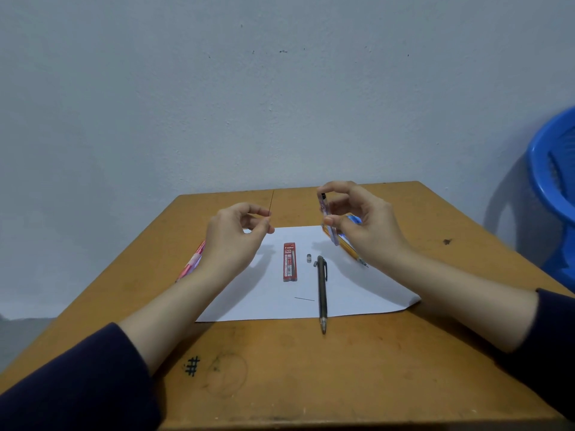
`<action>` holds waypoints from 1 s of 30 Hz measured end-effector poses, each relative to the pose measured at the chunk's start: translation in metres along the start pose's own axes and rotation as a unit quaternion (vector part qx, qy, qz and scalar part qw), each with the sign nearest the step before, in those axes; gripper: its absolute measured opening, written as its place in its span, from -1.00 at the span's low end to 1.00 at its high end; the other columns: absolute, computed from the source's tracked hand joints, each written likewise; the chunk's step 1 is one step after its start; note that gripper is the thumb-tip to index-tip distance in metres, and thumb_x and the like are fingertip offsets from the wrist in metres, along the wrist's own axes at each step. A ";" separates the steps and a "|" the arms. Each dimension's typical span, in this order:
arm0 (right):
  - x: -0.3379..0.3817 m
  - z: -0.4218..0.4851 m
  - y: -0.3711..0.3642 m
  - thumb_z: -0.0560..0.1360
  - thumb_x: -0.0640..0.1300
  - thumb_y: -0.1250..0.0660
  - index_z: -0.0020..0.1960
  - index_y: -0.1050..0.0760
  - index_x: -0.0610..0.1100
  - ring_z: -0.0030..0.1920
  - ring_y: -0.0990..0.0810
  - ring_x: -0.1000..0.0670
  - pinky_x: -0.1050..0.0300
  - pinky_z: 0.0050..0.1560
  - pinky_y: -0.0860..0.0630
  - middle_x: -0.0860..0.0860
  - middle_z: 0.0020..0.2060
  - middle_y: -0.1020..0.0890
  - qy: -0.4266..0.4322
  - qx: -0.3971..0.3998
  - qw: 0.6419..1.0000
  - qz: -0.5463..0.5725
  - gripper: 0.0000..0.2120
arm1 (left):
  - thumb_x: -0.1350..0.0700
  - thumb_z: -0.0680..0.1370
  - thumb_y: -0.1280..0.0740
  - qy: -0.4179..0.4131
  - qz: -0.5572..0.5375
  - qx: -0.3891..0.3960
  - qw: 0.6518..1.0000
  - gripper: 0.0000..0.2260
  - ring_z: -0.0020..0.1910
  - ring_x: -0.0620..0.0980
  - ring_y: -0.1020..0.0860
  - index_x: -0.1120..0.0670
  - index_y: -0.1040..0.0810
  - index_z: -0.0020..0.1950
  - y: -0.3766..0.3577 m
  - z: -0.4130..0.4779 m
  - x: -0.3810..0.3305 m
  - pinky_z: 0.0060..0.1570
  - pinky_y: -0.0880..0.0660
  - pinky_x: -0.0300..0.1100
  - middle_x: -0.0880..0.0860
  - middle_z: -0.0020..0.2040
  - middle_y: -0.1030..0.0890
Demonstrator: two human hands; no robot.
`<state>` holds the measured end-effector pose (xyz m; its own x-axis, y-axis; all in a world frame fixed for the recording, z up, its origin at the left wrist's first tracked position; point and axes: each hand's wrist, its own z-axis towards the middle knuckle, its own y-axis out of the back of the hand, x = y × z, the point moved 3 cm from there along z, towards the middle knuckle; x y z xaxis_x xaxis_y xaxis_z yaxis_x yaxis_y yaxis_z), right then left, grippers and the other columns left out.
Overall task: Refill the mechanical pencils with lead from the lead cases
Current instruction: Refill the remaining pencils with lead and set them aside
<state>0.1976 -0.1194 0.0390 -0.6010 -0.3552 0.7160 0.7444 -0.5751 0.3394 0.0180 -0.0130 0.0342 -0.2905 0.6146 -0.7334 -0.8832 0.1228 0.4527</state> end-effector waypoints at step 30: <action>-0.010 0.036 -0.084 0.42 -0.32 -0.44 0.17 -0.54 -0.15 -0.28 -0.57 0.07 0.09 -0.04 -0.61 0.03 -0.31 -0.55 -0.212 0.207 0.954 -0.044 -0.67 | 0.16 0.52 -0.34 0.061 0.012 -0.029 0.998 -0.89 -0.19 -0.09 -0.64 -0.05 -0.57 -0.13 0.013 0.016 0.019 -0.23 -0.49 -0.29 -0.11 -0.32 -0.65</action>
<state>0.1509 -0.0413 0.0251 -0.5605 0.0608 0.8259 0.8003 -0.2165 0.5591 0.0066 0.0125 0.0345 -0.3515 0.5176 -0.7801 -0.8940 0.0616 0.4437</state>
